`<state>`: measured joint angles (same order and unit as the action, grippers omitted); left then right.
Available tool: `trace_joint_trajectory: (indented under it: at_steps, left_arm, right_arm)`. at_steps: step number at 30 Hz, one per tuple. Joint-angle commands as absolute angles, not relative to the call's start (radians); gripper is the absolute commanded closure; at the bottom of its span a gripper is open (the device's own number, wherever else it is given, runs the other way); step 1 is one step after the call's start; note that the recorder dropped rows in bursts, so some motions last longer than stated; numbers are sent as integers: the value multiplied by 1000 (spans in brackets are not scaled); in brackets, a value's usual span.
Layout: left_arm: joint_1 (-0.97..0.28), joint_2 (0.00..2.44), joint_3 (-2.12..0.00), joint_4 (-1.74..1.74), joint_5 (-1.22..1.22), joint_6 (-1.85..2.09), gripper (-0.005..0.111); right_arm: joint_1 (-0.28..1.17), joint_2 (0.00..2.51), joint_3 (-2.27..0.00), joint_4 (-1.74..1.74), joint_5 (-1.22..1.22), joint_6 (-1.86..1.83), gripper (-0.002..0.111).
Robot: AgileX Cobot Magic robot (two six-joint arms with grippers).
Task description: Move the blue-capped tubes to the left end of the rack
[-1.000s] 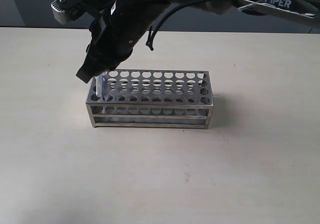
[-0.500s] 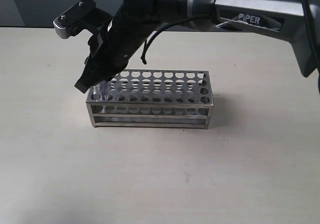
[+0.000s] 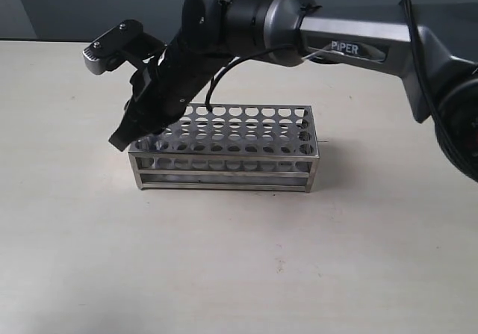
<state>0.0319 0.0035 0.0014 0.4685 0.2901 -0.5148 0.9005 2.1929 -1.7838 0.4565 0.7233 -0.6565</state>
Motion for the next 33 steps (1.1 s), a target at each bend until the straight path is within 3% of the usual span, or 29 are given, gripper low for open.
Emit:
trace_joint_trajectory:
  at_steps: [1,4,6,9,17,33]
  left_arm:
    - [28,0,0,468,292,-516,106]
    - [28,0,0,468,292,-516,106]
    - [28,0,0,468,292,-516,106]
    - [28,0,0,468,292,-516,106]
    - [28,0,0,468,289,-516,106]
    - [28,0,0,468,289,-516,106]
  right_arm:
    - [899,2194,-1781,452,731,-662,90]
    - [899,2194,-1781,452,735,-662,65]
    - [899,2194,-1781,452,750,-658,58]
    - [899,2186,-1781,452,786,-638,62]
    - [899,2011,-1781,386,914,-632,99]
    - [897,1377,-1781,146,1221,-313,100]
